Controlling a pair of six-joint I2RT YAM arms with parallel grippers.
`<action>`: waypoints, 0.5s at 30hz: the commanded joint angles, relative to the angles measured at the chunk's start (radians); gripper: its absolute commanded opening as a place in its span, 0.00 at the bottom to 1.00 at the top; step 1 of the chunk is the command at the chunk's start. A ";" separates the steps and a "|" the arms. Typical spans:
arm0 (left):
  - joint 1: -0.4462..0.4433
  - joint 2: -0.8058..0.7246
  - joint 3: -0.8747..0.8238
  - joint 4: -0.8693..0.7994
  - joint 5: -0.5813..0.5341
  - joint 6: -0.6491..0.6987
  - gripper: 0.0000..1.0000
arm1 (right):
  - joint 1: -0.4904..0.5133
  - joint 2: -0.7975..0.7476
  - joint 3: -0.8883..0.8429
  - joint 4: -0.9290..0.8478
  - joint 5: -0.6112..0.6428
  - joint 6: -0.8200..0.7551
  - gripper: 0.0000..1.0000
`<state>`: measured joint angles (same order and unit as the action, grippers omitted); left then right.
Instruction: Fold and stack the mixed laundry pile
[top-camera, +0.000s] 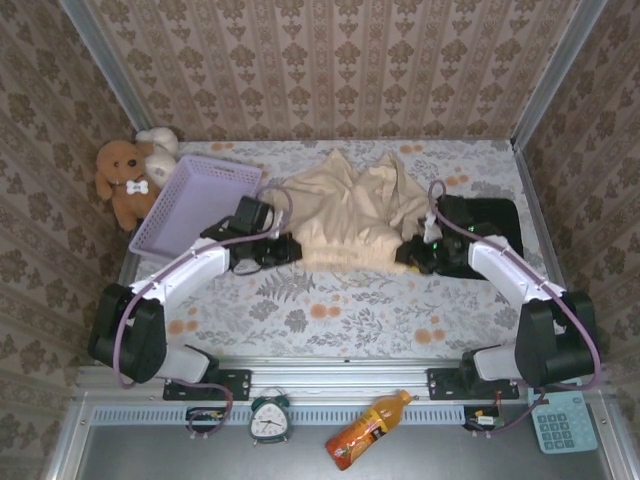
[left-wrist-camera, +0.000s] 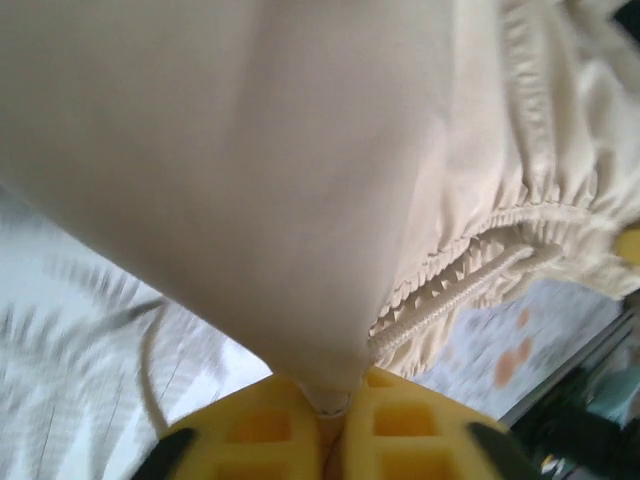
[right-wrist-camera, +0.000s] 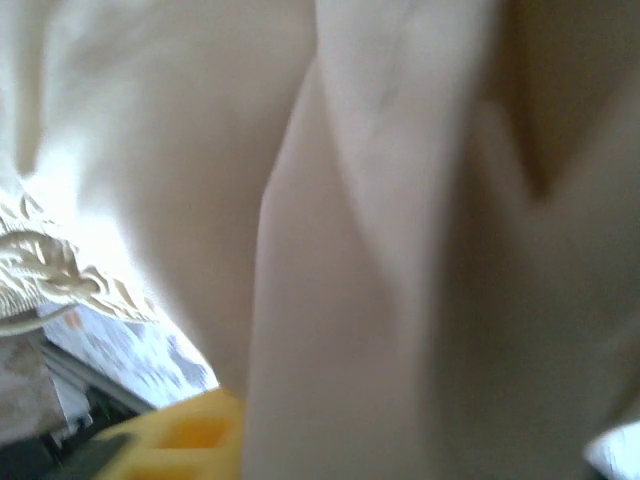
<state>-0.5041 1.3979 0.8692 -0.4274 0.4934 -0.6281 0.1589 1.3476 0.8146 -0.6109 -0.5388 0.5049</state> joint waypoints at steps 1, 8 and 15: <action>0.009 -0.034 -0.055 -0.140 -0.048 -0.002 0.59 | 0.007 -0.037 -0.058 -0.095 0.038 0.003 0.69; -0.013 -0.040 0.145 -0.053 -0.201 0.020 1.00 | 0.007 -0.026 0.227 -0.078 0.265 -0.059 0.75; -0.072 0.126 0.162 0.231 -0.137 -0.066 0.70 | 0.007 0.236 0.405 0.131 0.352 -0.074 0.65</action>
<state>-0.5667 1.4448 1.0538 -0.3218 0.3290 -0.6514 0.1665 1.4715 1.1915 -0.5632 -0.2569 0.4465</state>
